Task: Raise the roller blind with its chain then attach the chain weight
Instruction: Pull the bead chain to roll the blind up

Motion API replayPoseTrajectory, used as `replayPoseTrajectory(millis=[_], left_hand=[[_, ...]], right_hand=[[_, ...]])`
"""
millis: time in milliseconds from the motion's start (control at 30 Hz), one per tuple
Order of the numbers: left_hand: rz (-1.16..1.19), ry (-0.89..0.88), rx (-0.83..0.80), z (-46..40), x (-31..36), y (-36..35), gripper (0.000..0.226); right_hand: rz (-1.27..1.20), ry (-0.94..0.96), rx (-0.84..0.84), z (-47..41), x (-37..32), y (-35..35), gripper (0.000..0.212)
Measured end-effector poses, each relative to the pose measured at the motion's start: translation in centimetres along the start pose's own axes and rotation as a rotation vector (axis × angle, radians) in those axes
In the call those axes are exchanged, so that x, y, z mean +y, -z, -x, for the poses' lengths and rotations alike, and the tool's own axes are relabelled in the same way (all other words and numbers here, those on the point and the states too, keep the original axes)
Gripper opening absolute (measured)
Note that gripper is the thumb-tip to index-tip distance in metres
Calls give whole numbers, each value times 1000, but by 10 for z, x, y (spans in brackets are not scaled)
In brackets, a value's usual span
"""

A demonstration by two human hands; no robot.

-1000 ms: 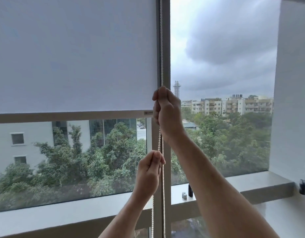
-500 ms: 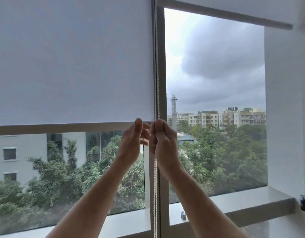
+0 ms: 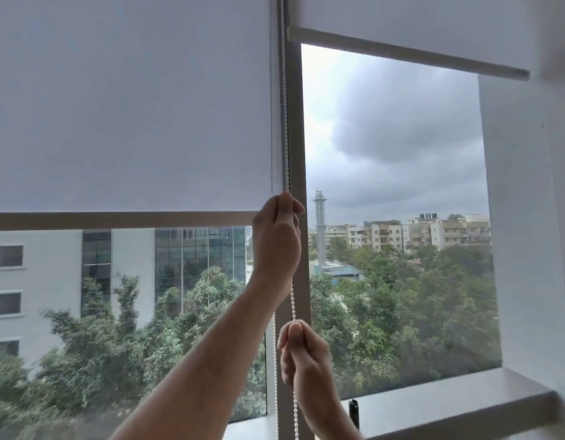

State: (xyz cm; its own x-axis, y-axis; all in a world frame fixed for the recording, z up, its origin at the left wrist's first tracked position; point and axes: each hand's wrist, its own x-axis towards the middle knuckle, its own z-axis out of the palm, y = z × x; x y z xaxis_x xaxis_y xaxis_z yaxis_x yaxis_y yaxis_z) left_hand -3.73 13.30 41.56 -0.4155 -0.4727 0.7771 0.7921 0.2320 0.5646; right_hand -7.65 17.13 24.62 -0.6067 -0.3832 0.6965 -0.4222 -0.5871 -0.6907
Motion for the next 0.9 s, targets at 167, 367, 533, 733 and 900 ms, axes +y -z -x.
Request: replayPoseTrajectory(millis=[167, 367, 533, 733, 900], left_hand=[[-41, -68, 33, 16, -16, 6, 41], [-99, -83, 19, 44, -44, 19, 40], [-142, -59, 59, 56, -61, 29, 42], [-163, -81, 28, 83, -67, 28, 34], [-83, -11, -71, 86, -74, 34, 34]], right_hand=[[90, -76, -35, -23, -12, 21, 68], [134, 28, 45, -87, -79, 12, 63], [78, 115, -6, -130, -145, -17, 37], [28, 67, 102, -161, -179, -55, 35], [410, 498, 336, -146, -155, -61, 41]])
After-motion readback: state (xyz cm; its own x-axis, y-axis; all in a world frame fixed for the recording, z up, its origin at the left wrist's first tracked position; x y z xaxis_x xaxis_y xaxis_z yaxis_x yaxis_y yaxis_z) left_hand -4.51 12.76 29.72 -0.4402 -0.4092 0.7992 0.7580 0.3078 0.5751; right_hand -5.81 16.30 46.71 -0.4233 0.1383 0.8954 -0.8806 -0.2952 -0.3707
